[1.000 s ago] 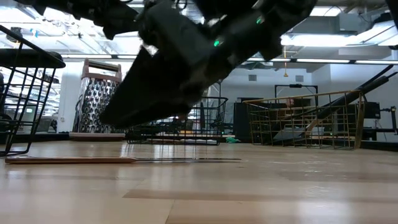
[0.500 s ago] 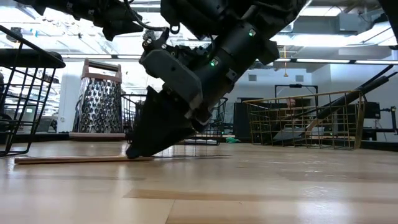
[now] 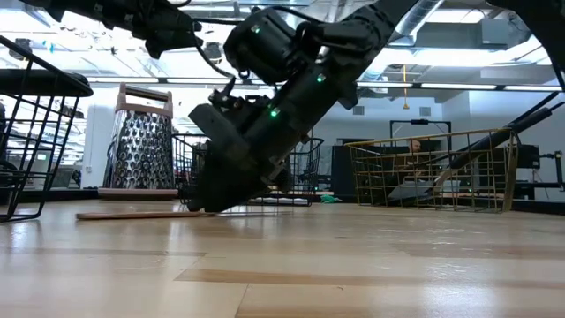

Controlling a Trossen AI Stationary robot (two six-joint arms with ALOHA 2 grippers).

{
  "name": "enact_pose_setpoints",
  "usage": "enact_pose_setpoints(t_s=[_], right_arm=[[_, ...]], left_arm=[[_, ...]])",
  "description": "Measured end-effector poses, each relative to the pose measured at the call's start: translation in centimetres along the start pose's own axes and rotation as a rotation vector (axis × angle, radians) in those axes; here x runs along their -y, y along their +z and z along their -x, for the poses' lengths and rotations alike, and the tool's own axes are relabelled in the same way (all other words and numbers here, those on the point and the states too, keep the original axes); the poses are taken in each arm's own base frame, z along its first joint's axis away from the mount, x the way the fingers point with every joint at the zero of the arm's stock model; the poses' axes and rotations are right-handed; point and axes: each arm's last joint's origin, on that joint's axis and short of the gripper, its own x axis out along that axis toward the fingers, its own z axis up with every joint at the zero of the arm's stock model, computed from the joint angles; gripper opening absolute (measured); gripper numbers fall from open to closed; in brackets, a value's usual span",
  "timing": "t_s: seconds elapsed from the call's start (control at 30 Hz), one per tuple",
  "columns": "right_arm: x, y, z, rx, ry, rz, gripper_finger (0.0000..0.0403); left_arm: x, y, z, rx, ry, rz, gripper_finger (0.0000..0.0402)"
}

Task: Pick & Place Kitchen Items
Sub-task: Put the brown knife into the top black wire basket

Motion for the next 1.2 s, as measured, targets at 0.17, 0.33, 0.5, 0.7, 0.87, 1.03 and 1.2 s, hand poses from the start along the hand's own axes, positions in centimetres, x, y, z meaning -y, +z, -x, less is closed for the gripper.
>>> enact_pose_setpoints(t_s=[0.17, 0.33, 0.5, 0.7, 0.87, 1.03, 1.2], right_arm=[[1.5, 0.4, -0.1, -0.013, -0.034, -0.163, 0.0102], [2.8, 0.9, -0.2, -0.009, -0.056, -0.306, 0.0088], [4.1, 1.5, -0.3, 0.010, -0.068, -0.421, 0.0069], [3.3, 2.8, 0.1, 0.122, -0.031, -0.180, 0.0052], [0.7, 5.1, 1.5, 0.195, 0.072, 0.054, 0.0026], [0.1, 4.2, 0.9, 0.127, 0.042, 0.062, 0.0005], [0.2, 4.0, 0.9, 0.112, 0.063, 0.197, 0.0002]], left_arm=[[0.0, -0.3, 0.0, -0.035, 0.001, 0.000, 0.0186], [0.0, -1.0, 0.1, -0.101, 0.001, 0.000, 0.0186], [0.0, -1.5, 0.1, -0.154, 0.001, 0.000, 0.0186], [0.0, -1.5, 0.1, -0.157, 0.001, 0.000, 0.0186], [0.0, -1.5, 0.1, -0.155, 0.001, 0.000, 0.0186], [0.0, -1.5, 0.1, -0.155, 0.003, 0.020, 0.0186], [0.0, -1.5, 0.1, -0.155, 0.004, 0.030, 0.0186]])
